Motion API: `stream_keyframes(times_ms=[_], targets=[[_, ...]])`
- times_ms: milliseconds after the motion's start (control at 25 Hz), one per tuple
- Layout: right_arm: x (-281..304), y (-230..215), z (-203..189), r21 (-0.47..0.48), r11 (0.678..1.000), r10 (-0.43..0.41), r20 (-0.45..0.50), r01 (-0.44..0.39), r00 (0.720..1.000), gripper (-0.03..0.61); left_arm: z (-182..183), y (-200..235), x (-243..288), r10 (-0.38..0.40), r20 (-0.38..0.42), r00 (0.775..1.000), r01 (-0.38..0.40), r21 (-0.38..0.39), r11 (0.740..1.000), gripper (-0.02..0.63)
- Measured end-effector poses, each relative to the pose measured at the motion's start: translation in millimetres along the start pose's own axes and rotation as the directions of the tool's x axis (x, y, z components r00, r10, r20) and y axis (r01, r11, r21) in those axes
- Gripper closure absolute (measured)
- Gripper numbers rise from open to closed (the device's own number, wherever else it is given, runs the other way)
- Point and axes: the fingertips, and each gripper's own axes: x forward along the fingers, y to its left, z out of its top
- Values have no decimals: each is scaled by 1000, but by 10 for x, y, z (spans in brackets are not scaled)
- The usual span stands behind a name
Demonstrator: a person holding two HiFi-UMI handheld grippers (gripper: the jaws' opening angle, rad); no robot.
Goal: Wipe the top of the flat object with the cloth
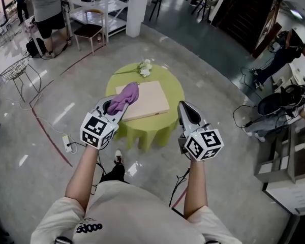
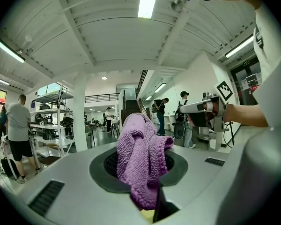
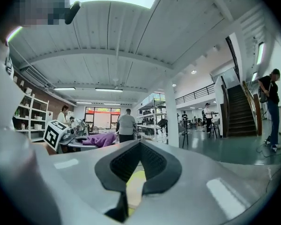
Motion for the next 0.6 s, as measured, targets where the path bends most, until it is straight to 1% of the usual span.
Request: stream_keyframes(times_ms=[80, 160, 280, 480, 600], targets=[[250, -149, -20, -2, 1000, -15, -16, 15, 1000, 571, -17, 224, 201, -6, -8, 1000, 6, -1, 1000, 522], [488, -256, -69, -26, 999, -26, -46, 25, 999, 571, -56, 446, 394, -13, -21, 1000, 13, -7, 1000, 522], [803, -375, -115, -46, 999, -24, -72, 21, 997, 571, -94, 731, 679, -28, -32, 999, 28, -13, 1000, 522], [1288, -588, -163, -73, 996, -55, -91, 49, 994, 571, -166, 1107, 1121, -59, -46, 997, 58, -20, 998, 522], [1456, -718, -281, -63, 995, -79, -111, 72, 991, 571, -296, 1226, 1349, -89, -74, 993, 87, -27, 996, 522]])
